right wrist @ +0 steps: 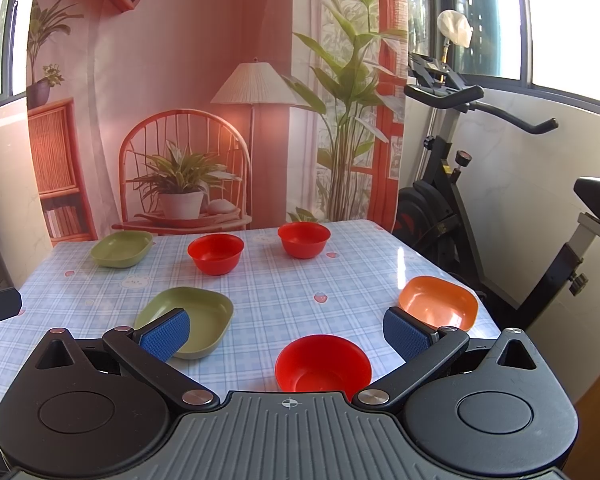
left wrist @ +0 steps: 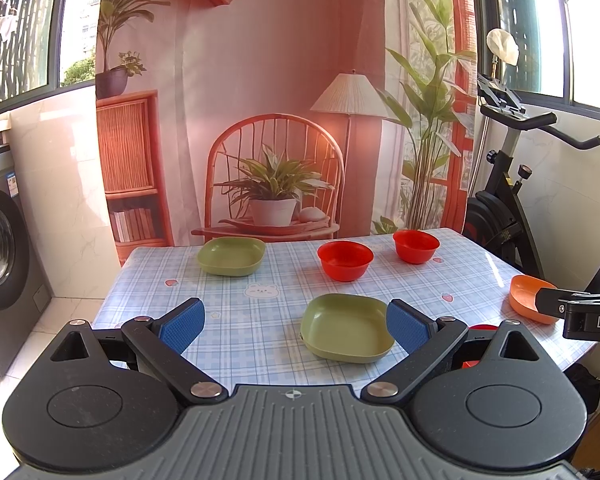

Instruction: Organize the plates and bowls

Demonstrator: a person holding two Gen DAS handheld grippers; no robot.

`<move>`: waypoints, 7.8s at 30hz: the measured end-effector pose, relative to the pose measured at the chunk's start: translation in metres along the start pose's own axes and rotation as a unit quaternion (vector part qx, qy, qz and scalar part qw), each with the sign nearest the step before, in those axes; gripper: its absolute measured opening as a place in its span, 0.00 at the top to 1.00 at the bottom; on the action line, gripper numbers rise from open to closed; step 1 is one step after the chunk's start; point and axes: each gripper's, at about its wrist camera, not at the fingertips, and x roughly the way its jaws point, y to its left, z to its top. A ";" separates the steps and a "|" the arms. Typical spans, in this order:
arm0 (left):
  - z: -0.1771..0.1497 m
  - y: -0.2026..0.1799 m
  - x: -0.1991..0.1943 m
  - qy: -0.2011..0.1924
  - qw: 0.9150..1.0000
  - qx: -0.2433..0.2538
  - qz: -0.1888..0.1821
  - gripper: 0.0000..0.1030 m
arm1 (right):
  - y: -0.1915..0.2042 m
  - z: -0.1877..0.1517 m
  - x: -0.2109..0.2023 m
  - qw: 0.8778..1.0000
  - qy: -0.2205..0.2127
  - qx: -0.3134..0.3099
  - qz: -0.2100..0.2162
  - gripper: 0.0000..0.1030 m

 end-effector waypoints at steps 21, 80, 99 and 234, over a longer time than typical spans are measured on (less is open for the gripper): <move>0.000 0.000 0.000 0.001 1.000 -0.001 -0.001 0.04 | -0.001 -0.001 0.001 1.000 0.001 0.000 0.000 0.00; 0.081 0.039 0.096 -0.005 0.999 0.032 0.032 0.07 | 0.000 0.087 0.103 0.997 -0.046 0.011 0.067 0.01; 0.099 0.082 0.166 0.027 0.999 0.020 0.006 0.11 | 0.022 0.080 0.174 0.994 0.007 0.057 0.096 0.08; 0.031 0.210 0.482 0.174 0.981 -0.005 -0.085 0.89 | 0.281 0.046 0.482 0.977 0.157 0.126 0.067 0.93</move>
